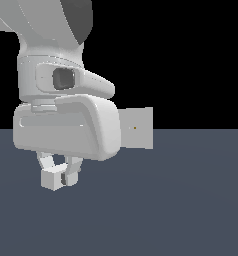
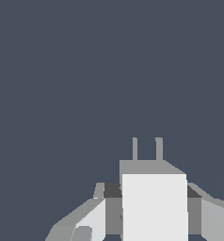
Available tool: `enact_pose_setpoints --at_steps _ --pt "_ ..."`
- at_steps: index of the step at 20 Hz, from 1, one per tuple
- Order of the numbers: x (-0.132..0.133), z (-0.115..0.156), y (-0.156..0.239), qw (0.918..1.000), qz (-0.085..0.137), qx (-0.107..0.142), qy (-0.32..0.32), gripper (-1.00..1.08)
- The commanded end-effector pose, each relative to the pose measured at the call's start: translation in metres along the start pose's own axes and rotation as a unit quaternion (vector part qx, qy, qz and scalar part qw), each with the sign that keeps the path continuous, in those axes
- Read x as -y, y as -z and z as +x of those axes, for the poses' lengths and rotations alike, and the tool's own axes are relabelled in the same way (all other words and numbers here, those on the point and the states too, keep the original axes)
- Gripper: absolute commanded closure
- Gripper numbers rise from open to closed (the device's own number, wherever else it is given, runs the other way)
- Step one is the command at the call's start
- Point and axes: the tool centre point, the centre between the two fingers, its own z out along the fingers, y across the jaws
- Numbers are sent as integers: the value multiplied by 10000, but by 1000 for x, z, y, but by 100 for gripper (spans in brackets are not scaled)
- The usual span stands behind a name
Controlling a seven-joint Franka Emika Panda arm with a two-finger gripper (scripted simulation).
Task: Plug the charger into the wall socket.
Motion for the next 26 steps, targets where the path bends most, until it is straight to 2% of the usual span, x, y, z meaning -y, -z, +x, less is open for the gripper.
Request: enact_pose_setpoints --at_steps 1,15,21,26 --pt "-8 10 7 10000 5 -4 81 108" --pt "-55 83 56 9977 37 -3 684 108" --pt "-63 100 66 9967 44 -1 810 108" --pt "-63 104 68 9965 45 0 836 108"
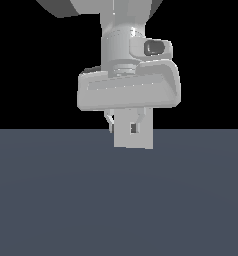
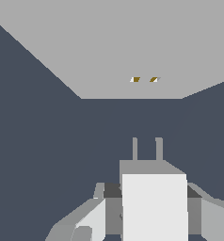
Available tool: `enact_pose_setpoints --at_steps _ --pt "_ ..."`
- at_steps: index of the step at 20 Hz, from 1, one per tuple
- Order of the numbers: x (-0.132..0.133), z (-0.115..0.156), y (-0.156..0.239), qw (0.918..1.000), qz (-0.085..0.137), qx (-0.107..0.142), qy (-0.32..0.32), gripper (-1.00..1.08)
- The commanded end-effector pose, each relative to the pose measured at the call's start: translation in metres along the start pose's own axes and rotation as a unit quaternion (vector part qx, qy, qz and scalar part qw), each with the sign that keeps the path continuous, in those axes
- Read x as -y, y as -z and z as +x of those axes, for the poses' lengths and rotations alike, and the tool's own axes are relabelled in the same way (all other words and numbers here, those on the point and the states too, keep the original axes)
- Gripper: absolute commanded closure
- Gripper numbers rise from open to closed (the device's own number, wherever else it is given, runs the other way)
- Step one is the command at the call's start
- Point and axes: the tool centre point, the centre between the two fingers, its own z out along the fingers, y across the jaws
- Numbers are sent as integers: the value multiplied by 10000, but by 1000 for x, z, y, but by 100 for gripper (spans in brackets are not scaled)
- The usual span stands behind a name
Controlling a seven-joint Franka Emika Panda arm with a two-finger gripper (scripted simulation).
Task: Plug the charger into the wall socket.
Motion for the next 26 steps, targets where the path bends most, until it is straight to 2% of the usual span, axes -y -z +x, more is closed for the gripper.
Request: enact_pose_setpoints --at_steps 1,9,20,26 --pt "0 1 0 10000 0 2 12 108" --pt "0 5 0 10000 0 2 8 108" --pt "0 41 -2 10000 1 3 10 108" --pt "0 51 -2 10000 1 3 10 108"
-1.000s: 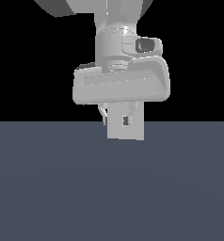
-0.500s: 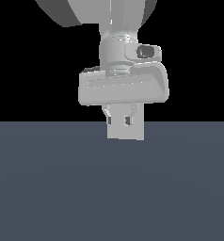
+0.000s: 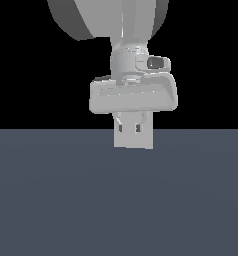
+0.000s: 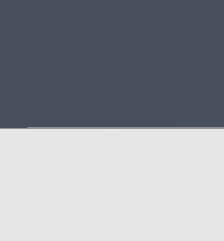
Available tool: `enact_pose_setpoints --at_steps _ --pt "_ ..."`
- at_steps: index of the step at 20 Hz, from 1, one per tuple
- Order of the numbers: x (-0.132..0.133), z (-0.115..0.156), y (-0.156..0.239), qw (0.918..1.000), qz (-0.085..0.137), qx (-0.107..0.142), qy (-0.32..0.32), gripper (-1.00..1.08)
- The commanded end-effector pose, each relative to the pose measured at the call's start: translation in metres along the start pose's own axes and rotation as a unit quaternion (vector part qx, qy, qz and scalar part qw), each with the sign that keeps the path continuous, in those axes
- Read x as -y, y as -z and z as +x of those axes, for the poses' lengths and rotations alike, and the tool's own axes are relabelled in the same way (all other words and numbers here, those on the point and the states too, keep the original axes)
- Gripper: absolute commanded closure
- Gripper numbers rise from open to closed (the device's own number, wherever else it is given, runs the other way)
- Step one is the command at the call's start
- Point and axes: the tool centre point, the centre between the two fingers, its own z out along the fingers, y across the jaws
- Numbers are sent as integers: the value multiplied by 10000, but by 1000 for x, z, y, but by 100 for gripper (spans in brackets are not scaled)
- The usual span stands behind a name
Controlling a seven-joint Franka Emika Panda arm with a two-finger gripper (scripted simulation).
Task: Plug the charger into the wall socket.
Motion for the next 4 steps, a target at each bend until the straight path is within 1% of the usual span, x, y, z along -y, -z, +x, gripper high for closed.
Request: enact_pose_setpoints --at_steps 1,4 --pt "0 3 1 10000 1 -8 -2 108" --pt "0 3 1 10000 1 -8 -2 108"
